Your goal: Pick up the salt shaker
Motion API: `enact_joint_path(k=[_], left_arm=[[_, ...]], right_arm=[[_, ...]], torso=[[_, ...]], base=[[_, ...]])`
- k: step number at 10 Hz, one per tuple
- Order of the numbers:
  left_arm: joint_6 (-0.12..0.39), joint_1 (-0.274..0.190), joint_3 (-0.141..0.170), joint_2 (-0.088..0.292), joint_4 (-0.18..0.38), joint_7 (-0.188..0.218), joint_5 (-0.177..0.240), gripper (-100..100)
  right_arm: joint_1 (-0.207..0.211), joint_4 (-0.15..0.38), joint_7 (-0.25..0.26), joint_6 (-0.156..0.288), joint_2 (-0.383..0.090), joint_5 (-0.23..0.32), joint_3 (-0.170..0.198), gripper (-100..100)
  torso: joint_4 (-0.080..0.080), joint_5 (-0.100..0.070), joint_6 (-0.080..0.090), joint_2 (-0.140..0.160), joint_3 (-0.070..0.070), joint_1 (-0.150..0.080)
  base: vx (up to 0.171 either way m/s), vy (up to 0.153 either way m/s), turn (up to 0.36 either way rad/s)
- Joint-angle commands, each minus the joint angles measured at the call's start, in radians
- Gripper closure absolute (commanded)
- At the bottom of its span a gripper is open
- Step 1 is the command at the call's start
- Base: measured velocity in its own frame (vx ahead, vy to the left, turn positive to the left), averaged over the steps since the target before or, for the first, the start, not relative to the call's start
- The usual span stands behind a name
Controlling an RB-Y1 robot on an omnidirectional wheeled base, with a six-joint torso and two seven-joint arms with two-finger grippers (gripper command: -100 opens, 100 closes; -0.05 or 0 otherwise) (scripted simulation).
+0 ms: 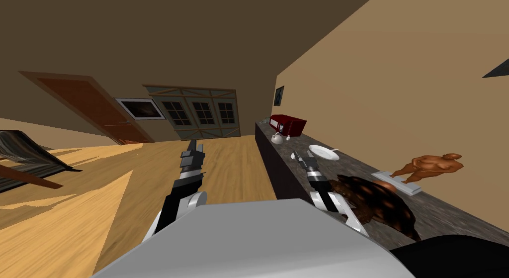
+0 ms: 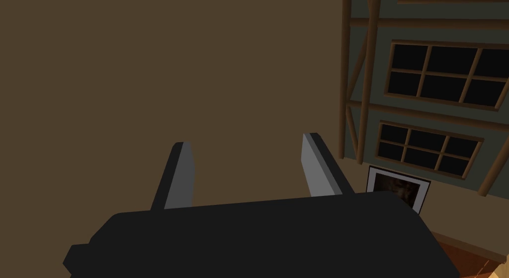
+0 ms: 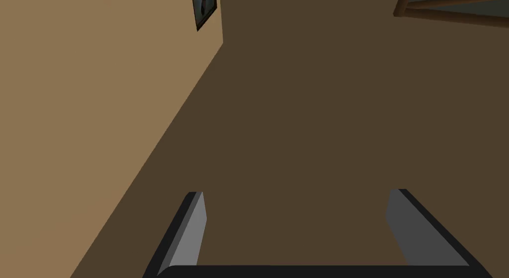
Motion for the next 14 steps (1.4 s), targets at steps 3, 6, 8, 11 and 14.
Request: enact_joint_path(k=[3, 6, 8, 11, 14], left_arm=[[0.000, 0.000, 0.000, 0.000, 0.000, 0.000, 0.000, 0], [0.000, 0.000, 0.000, 0.000, 0.000, 0.000, 0.000, 0], [0.000, 0.000, 0.000, 0.000, 0.000, 0.000, 0.000, 0], [0.000, 0.000, 0.000, 0.000, 0.000, 0.000, 0.000, 0], [0.000, 0.000, 0.000, 0.000, 0.000, 0.000, 0.000, 0]], right_arm=[[-0.028, 0.082, 0.062, 0.007, 0.006, 0.046, -0.033, -100], [-0.044, 0.145, 0.099, 0.015, 0.014, 0.081, -0.049, -100], [-0.059, 0.201, 0.130, 0.024, 0.025, 0.115, -0.061, -100], [-0.082, 0.278, 0.170, 0.039, 0.042, 0.163, -0.073, -100], [-0.103, 0.346, 0.204, 0.051, 0.059, 0.206, -0.083, -100]], torso=[[0.000, 0.000, 0.000, 0.000, 0.000, -0.002], [0.000, 0.000, 0.000, -0.002, -0.001, -0.001], [-0.001, 0.000, 0.000, -0.003, -0.002, -0.001], [-0.001, 0.000, 0.000, -0.006, -0.004, -0.002], [-0.001, 0.000, 0.000, -0.005, -0.003, -0.002]], base=[[0.056, 0.011, -0.070], [0.078, 0.011, -0.080], [0.113, 0.007, -0.141], [0.143, 0.007, -0.129], [0.123, 0.014, -0.128]])
